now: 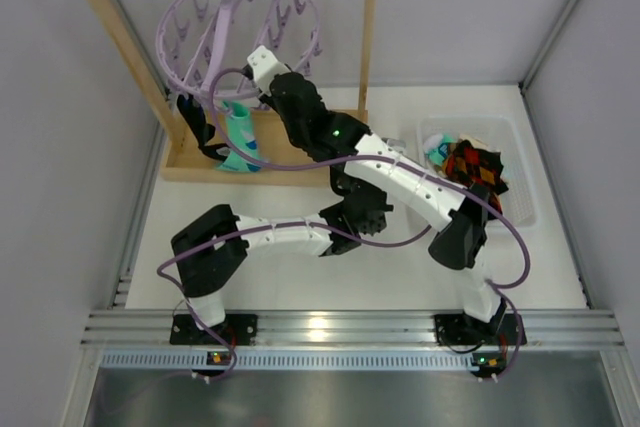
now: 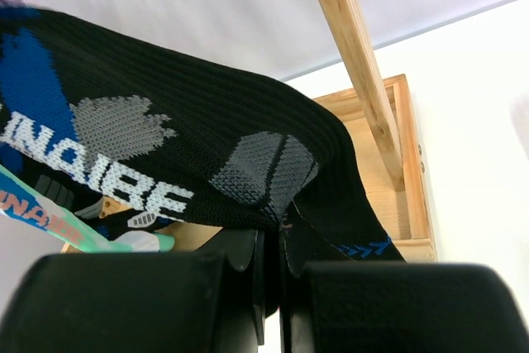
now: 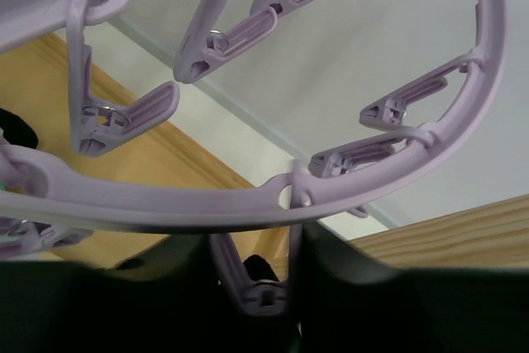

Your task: Remove the socks clipped to the hanger

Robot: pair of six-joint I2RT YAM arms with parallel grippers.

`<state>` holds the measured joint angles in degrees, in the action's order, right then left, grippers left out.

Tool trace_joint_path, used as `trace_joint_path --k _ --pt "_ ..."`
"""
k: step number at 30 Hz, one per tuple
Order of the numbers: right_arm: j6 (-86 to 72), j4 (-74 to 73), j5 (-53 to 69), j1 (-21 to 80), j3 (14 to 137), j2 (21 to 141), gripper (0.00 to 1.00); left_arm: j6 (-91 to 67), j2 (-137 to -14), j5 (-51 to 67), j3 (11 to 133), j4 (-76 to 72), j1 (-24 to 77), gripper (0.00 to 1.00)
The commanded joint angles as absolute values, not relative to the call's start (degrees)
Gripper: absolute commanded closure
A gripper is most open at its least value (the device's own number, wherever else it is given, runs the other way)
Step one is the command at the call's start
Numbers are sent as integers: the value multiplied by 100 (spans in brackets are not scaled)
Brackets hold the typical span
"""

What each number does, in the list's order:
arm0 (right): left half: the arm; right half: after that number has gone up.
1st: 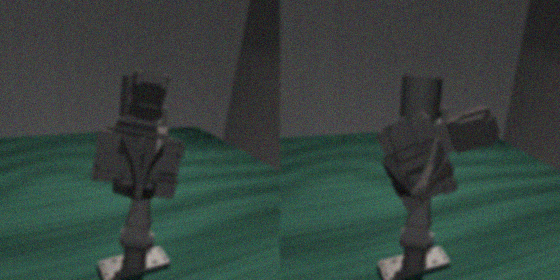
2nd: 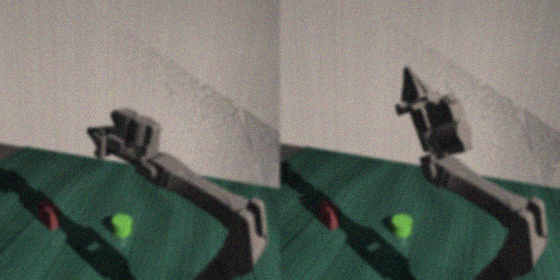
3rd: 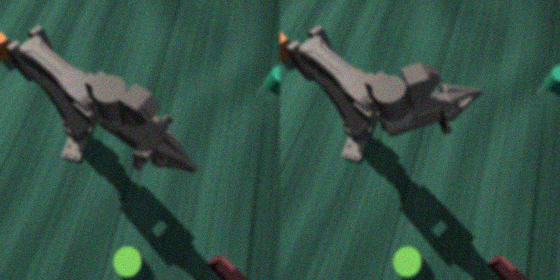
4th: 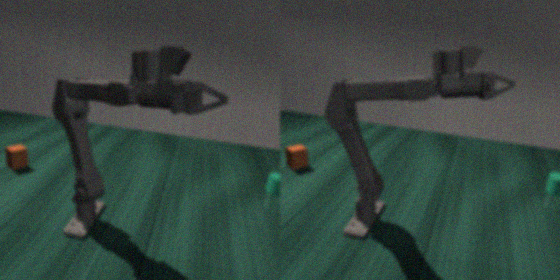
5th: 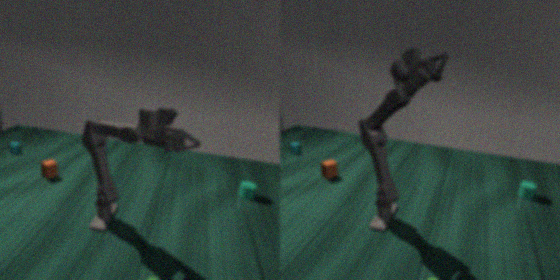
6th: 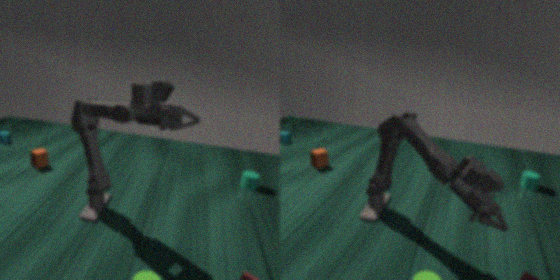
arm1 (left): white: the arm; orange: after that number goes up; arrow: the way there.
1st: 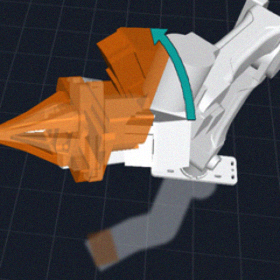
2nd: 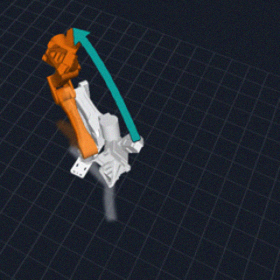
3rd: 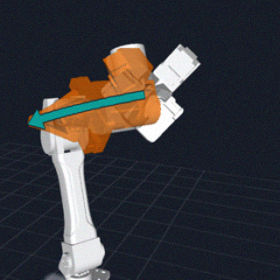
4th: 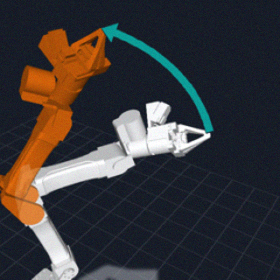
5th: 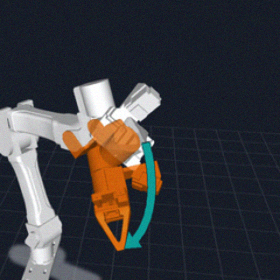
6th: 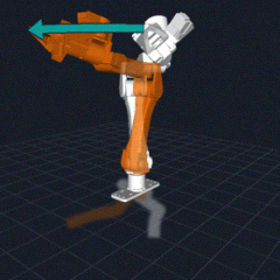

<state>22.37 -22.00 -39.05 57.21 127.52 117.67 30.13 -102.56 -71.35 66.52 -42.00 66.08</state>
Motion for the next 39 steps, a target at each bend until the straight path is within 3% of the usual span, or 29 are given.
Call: trace_joint_path --k 1,4,15,17,19,22,32,39 --pt "2373 -1714 -4017 5687 13008 11830 82 2944 -9967 -7040 6592 -4386 6645 100" --pt "2312 -1635 -3929 5695 12894 11725 96 2900 -9967 -7014 6531 -4386 6645 100" --pt "2083 -1600 -3692 5730 12683 11522 93 2172 -9528 -6890 5353 -4307 6987 100" --pt "1996 -1713 -3657 5722 12683 11505 81 1969 -9370 -6943 5204 -4263 7075 100" --pt "1899 -1828 -3621 5722 12648 11461 41 1646 -9080 -6856 4993 -4088 7145 100" --pt "1706 -2039 -3446 5722 12385 11181 31 682 -8658 -6093 4948 -3029 7207 100" --pt "696 -2943 -2093 5643 10619 9037 20 -808 -7472 -3527 4588 -1925 7207 100" --pt "229 -3278 -2100 5476 9415 7244 16 -1125 -7110 -2154 4903 -1486 7207 100"
